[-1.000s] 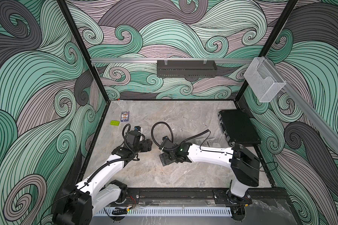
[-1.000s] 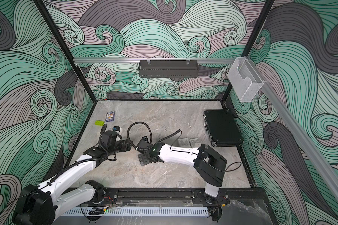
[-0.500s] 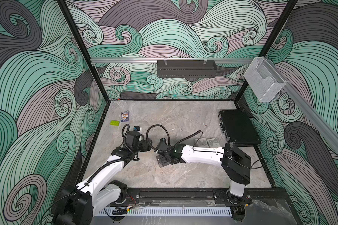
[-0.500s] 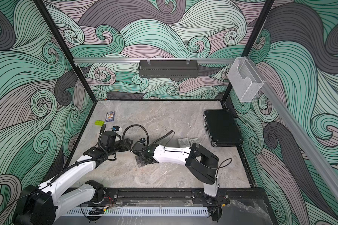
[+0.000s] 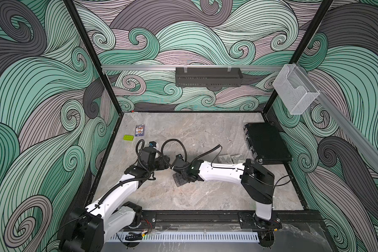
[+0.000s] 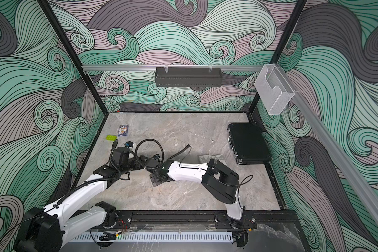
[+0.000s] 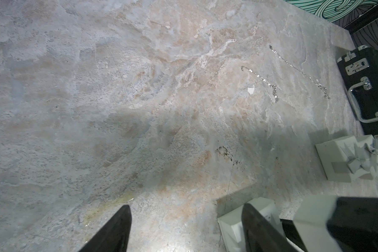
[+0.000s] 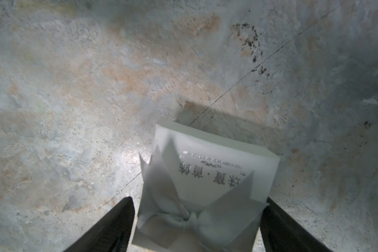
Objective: Take the necklace out of the lift-off lid jewelry box
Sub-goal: Pick up the jewelry box from the center of the board.
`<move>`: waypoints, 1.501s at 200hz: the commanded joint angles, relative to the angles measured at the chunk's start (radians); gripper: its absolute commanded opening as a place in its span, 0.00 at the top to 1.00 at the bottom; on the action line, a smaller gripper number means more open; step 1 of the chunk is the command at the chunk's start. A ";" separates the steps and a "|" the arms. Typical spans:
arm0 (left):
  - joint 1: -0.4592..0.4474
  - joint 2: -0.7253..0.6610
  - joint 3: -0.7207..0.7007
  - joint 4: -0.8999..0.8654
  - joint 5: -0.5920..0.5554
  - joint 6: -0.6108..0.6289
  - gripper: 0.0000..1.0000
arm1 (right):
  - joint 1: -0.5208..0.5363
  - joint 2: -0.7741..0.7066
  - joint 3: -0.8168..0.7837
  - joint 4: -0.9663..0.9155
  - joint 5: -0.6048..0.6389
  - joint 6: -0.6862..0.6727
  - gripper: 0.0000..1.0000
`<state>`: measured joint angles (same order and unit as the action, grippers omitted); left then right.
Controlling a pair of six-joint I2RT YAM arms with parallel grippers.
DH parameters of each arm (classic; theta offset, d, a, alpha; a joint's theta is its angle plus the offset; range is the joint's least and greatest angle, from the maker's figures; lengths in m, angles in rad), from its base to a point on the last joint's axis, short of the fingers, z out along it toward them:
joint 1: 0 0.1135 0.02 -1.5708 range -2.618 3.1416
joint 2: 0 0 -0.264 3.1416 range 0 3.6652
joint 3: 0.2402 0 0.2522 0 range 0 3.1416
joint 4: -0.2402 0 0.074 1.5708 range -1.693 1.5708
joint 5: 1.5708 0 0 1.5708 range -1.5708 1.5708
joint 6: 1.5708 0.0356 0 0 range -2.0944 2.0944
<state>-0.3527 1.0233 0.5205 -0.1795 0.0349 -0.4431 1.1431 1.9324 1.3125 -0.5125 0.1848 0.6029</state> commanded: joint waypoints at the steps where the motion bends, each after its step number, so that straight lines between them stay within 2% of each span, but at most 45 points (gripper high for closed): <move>1: 0.010 -0.007 -0.005 0.014 0.001 -0.012 0.22 | -0.009 0.023 0.025 -0.007 0.008 -0.031 0.12; 58: 0.016 0.005 -0.005 0.019 0.007 -0.011 0.22 | -0.011 0.033 0.043 -0.013 -0.032 -0.151 0.17; 103: 0.019 0.002 -0.007 0.017 0.006 -0.012 0.22 | -0.025 0.026 0.070 -0.067 -0.050 -0.097 0.09; 140: 0.021 0.004 -0.007 0.020 0.012 -0.013 0.22 | -0.027 0.054 0.127 -0.119 -0.049 -0.085 0.08; 211: 0.024 0.003 -0.008 0.007 -0.002 -0.012 0.22 | -0.028 0.105 0.152 -0.160 -0.025 -0.064 0.12; 265: 0.029 0.008 -0.010 0.008 0.000 -0.011 0.22 | -0.029 0.084 0.140 -0.160 -0.001 -0.072 0.20; 300: 0.030 0.003 -0.011 0.014 0.023 -0.004 0.22 | -0.035 0.028 0.106 -0.138 -0.051 -0.094 0.23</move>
<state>-0.3344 1.0245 0.5098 -0.1783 0.0380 -0.4454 1.1175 2.0212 1.4502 -0.6491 0.1555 0.5274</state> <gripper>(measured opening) 0.780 0.777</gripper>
